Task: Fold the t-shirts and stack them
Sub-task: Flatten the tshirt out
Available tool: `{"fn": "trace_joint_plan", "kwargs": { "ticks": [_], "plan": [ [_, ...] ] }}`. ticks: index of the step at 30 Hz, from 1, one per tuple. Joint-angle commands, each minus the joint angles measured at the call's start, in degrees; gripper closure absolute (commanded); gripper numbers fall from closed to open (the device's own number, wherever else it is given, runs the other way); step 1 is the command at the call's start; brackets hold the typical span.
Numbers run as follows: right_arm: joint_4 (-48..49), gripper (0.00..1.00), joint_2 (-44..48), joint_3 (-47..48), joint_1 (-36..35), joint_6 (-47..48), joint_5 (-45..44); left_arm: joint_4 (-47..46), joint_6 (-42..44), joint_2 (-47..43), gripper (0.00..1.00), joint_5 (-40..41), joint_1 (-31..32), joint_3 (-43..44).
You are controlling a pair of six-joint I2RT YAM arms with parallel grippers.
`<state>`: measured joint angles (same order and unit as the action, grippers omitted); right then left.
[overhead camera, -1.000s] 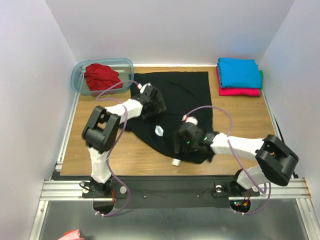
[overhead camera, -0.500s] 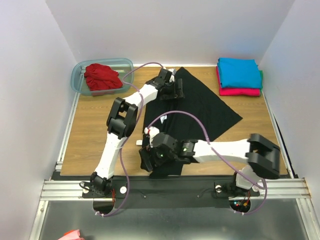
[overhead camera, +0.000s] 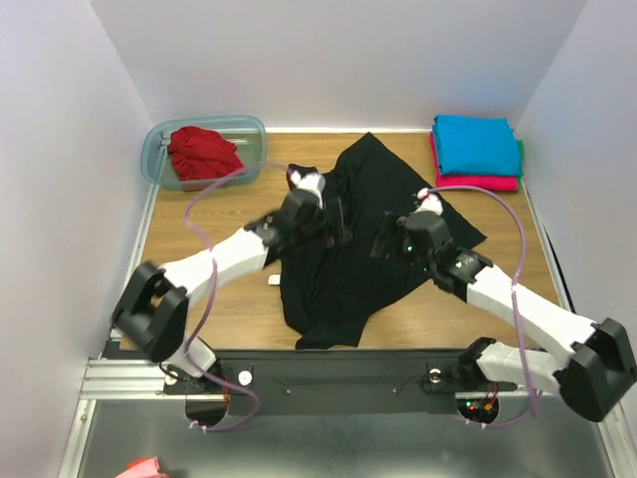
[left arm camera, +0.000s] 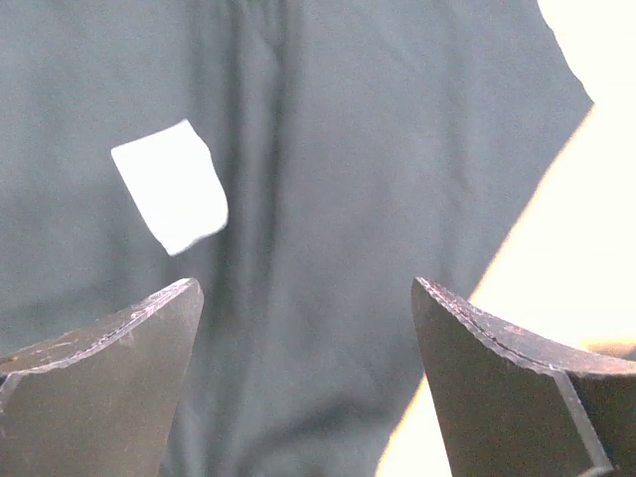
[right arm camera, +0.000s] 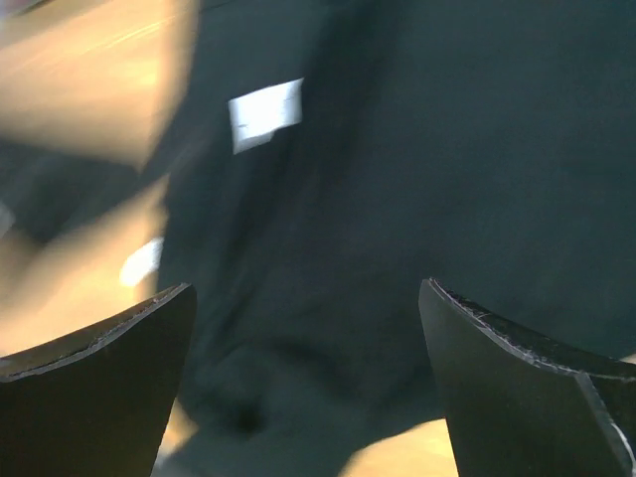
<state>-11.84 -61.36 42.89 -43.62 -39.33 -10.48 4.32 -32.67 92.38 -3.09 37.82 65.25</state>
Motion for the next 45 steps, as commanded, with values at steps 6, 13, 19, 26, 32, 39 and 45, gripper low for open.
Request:
{"fn": "trace_joint_plan", "kwargs": {
  "ticks": [6, 13, 19, 26, 32, 39, 45],
  "plan": [
    [-3.81, 0.0, -23.04, 8.6, 21.64, 3.47, -1.46, -2.84, -14.53, -7.66, 0.02, 7.92, 6.03, -21.84],
    [-3.2, 0.0, -35.05, 13.71, 22.35, 4.7, -1.49, 2.62, -11.37, 2.79, 0.02, 10.92, 2.88, -13.5],
    [1.72, 0.0, -31.29, 3.71, 22.17, 1.89, 10.02, 2.54, -4.18, 12.19, 0.02, 8.82, -6.26, -6.03],
    [9.2, 0.0, -24.61, -4.22, 20.06, -1.0, 21.03, 5.86, 4.0, 23.09, 0.02, 4.15, -9.7, 16.1],
    [7.89, 0.0, -17.93, -1.24, 20.06, -0.04, 16.56, 12.81, 4.19, 22.26, 0.02, 7.03, -9.7, 28.35],
    [1.47, 0.0, -9.66, 0.09, 20.15, -1.27, 6.62, 12.81, -2.74, -1.12, 0.02, 16.08, -10.48, 7.37],
    [-1.78, 0.0, -3.42, -3.95, 20.41, -2.68, 1.34, 16.6, -14.78, -16.86, 0.02, 19.88, -15.93, -12.94]
  ]
}}
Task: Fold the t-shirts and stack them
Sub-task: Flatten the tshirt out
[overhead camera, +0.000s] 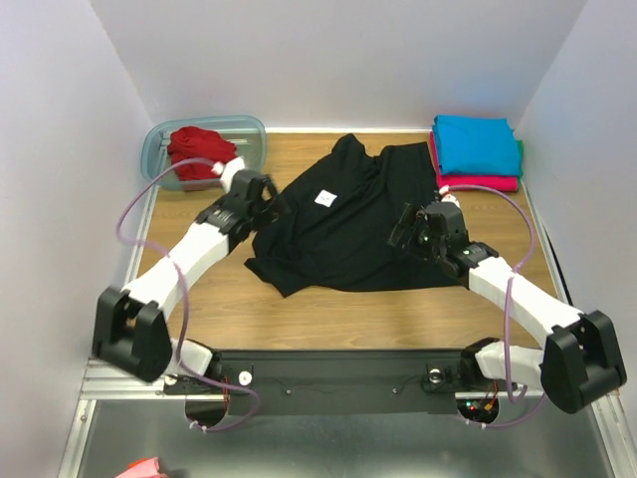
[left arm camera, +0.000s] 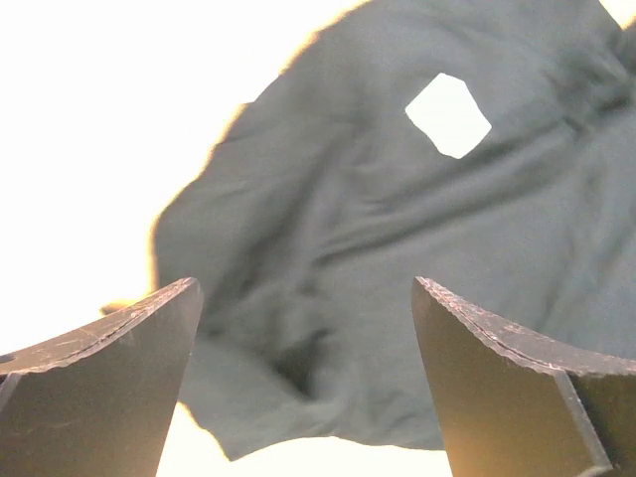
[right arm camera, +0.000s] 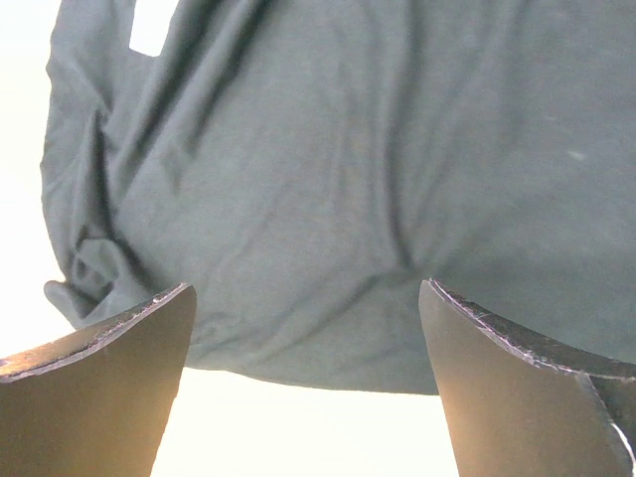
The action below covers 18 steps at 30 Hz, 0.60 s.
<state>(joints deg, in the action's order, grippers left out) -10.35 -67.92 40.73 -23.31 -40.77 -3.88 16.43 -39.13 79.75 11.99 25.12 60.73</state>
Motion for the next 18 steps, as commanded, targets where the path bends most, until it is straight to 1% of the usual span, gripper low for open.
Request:
{"fn": "trace_joint_plan", "kwargs": {
  "ticks": [1, 2, 3, 5, 7, 8, 11, 13, 14, 16, 18],
  "plan": [
    [-3.8, 0.0, 3.84, -2.4, 0.02, -1.24, -5.61, 4.41, -9.28, -5.73, 0.02, 4.89, -4.89, -12.52],
    [-4.5, 0.0, 4.46, -2.85, 0.02, -1.24, -6.22, 4.23, -11.12, -8.61, 0.02, 4.28, -5.69, -14.31],
    [-4.85, 0.0, 5.51, -3.11, 0.11, -1.24, -6.84, 3.1, -11.49, -9.77, 0.02, 3.75, -6.31, -17.72],
    [-5.82, 0.0, 6.13, -3.99, 0.11, -1.5, -7.45, 0.72, -11.4, -12.41, 0.03, 1.3, -7.98, -20.38],
    [-6.17, 0.0, 6.57, -4.6, 0.19, -1.68, -7.72, -1.3, -11.49, -12.68, 0.05, -0.47, -9.04, -22.57],
    [-6.35, 0.0, 6.57, -4.78, 0.28, -1.76, -7.55, -1.57, -11.75, -12.51, 0.06, -1.61, -9.65, -22.85],
    [-6.79, 0.0, 6.22, -5.31, 0.2, -2.2, -7.02, -2.71, -12.72, -9.71, 0.22, -2.06, -10.44, -23.81],
    [-6.96, 0.0, 5.96, -5.57, 0.2, -2.03, -6.76, -3.94, -12.55, -8.21, 0.27, -2.58, -11.24, -23.82],
    [-7.23, 0.0, 5.78, -5.75, 0.2, -2.03, -6.76, -5.42, -12.11, -6.64, 0.29, -3.8, -11.67, -23.9],
    [-7.49, 0.0, 5.69, -5.84, 0.2, -2.03, -6.67, -6.14, -11.49, -5.05, 0.29, -4.95, -11.94, -23.21],
    [-7.67, 0.0, 5.87, -6.01, 0.2, -1.94, -6.49, -6.93, -11.32, -2.93, 0.32, -6.18, -11.94, -22.59]
  ]
}}
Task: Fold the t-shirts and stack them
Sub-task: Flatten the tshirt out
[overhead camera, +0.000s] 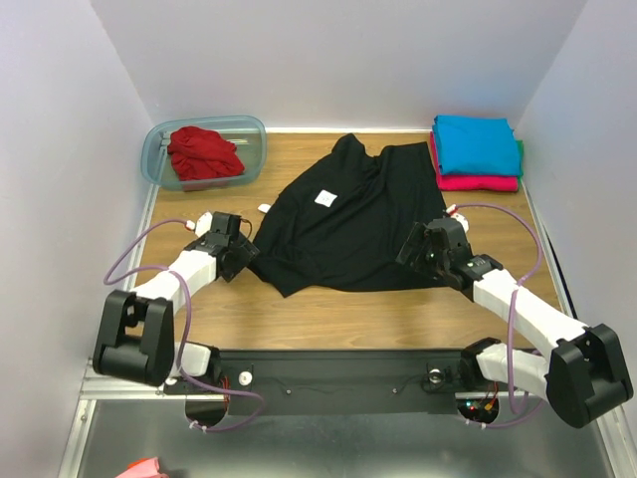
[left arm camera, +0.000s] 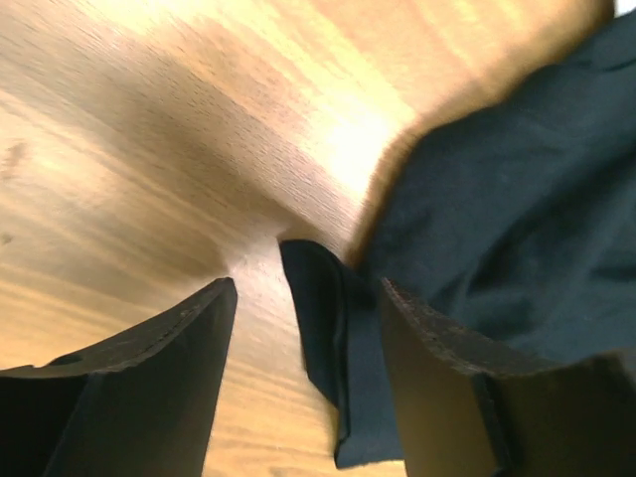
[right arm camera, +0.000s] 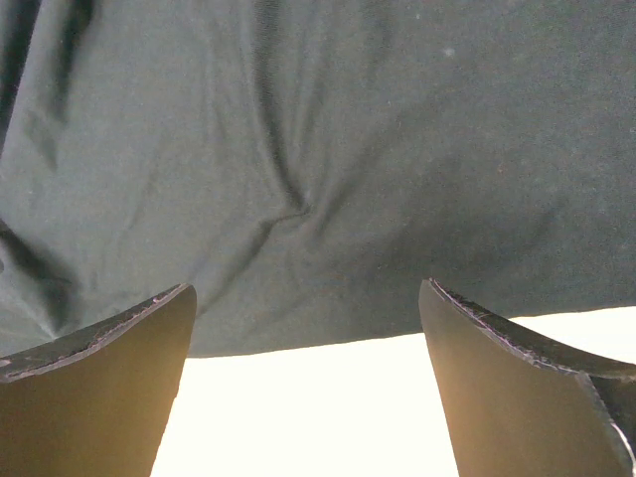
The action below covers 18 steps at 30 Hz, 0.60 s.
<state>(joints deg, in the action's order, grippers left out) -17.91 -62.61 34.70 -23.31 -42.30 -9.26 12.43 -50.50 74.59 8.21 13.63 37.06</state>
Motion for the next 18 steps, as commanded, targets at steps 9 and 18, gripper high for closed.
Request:
{"fn": "trace_joint_plan", "kwargs": {
  "ticks": [9, 18],
  "plan": [
    [-1.34, 0.0, 1.88, -0.51, 0.19, -0.06, -3.22, -6.97, -1.18, 4.34, 0.53, -6.45, -0.44, -1.46],
    [-2.65, 0.0, 2.14, 0.02, 0.2, 0.38, -4.71, -5.31, -1.18, 1.62, 1.0, -6.46, -0.44, -4.01]
  ]
}}
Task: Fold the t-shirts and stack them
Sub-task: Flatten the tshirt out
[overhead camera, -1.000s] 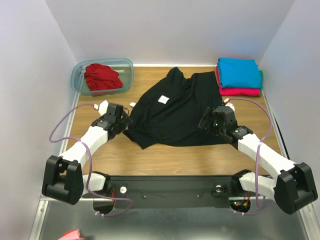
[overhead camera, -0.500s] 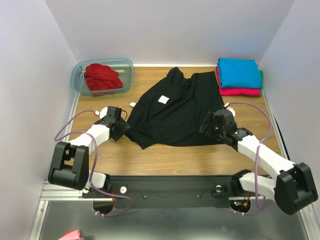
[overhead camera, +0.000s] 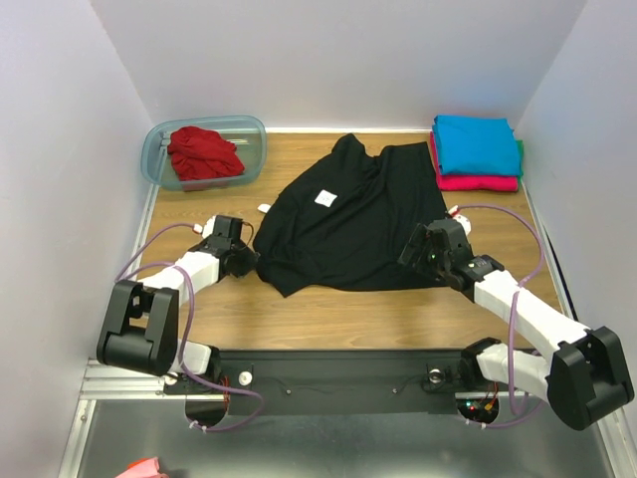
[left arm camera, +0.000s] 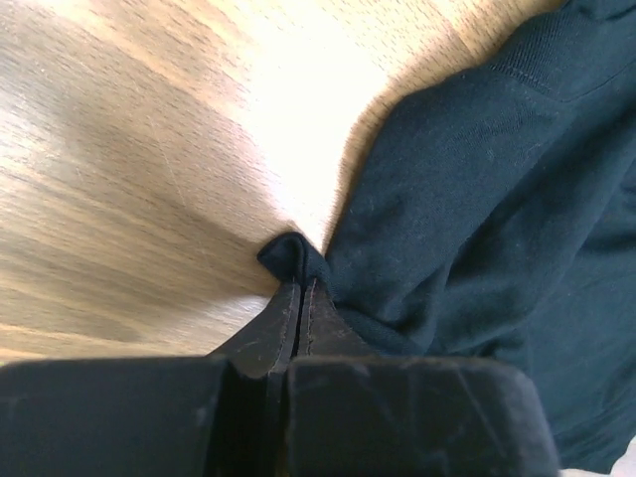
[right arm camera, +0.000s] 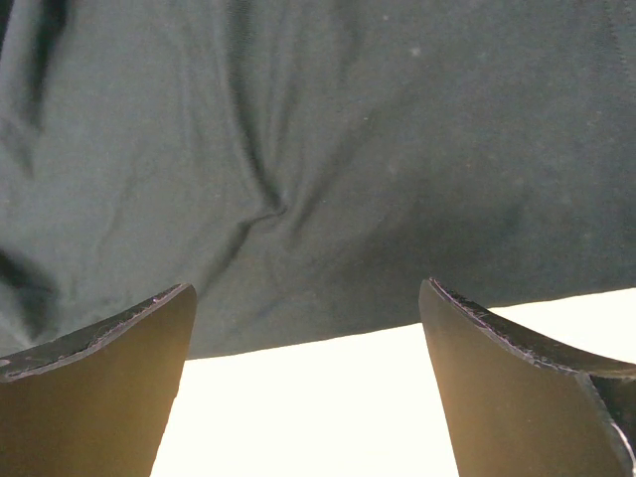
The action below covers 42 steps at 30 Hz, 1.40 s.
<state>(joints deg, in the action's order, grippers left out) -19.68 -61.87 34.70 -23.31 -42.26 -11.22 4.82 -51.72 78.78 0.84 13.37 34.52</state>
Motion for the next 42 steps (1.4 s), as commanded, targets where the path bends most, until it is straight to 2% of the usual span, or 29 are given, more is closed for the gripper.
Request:
{"fn": "trace_joint_plan", "kwargs": {
  "ticks": [1, 4, 5, 8, 13, 18, 26, 35, 36, 38, 39, 41, 42],
  "plan": [
    [-1.41, 0.0, 1.66, 0.11, 0.2, 0.34, -4.67, 3.08, -0.13, -3.54, 1.0, 1.61, -0.18, -1.39],
    [-5.09, 0.0, 2.45, 0.81, 0.2, -1.41, -9.15, 6.77, -0.48, -9.07, 1.0, 5.3, -0.18, -1.04],
    [-7.71, 0.0, 2.63, 0.98, 0.46, -2.47, -13.34, 7.65, -0.57, -12.31, 1.0, 7.05, -0.18, -1.12],
    [-10.28, 0.0, 2.72, 1.07, 3.52, -4.76, -17.5, 11.08, -0.83, -19.16, 1.0, 10.3, -0.18, -1.12],
    [-10.38, 0.0, -0.18, 1.77, 9.94, -6.16, -16.64, 14.51, -0.75, -27.01, 1.0, 11.46, -0.18, -1.56],
    [-10.38, 0.01, -3.52, 2.22, 10.3, -6.87, -12.86, 15.13, -0.57, -30.79, 1.0, 10.5, -0.18, -2.35],
    [-10.2, 0.07, -4.14, -1.47, 10.48, -7.92, -13.47, 14.96, -0.31, -31.14, 1.0, 9.0, -0.18, -3.41],
    [-6.95, 0.24, -10.02, -1.91, 10.48, -8.54, -10.49, 14.87, -0.22, -32.11, 1.0, 8.39, -0.18, -3.85],
    [-6.77, 0.31, -10.38, -2.18, 10.48, -8.71, -10.31, 14.96, -0.31, -32.2, 1.0, 8.47, -0.18, -3.76],
    [-6.6, 0.35, -10.55, -2.62, 10.48, -8.89, -10.31, 15.04, -0.31, -32.46, 1.0, 8.56, -0.18, -3.76],
    [-6.6, 0.44, -10.56, -3.23, 10.57, -8.98, -10.31, 15.22, -0.31, -32.73, 1.0, 8.65, -0.18, -3.67],
    [-6.16, 0.54, -10.12, -3.85, 10.48, -9.15, -10.31, 15.31, -0.31, -32.99, 1.0, 8.74, -0.18, -3.67],
    [-5.98, 0.65, -9.51, -4.2, 10.48, -9.16, -10.22, 15.31, -0.39, -33.08, 1.0, 8.74, -0.18, -3.67]
  ]
}}
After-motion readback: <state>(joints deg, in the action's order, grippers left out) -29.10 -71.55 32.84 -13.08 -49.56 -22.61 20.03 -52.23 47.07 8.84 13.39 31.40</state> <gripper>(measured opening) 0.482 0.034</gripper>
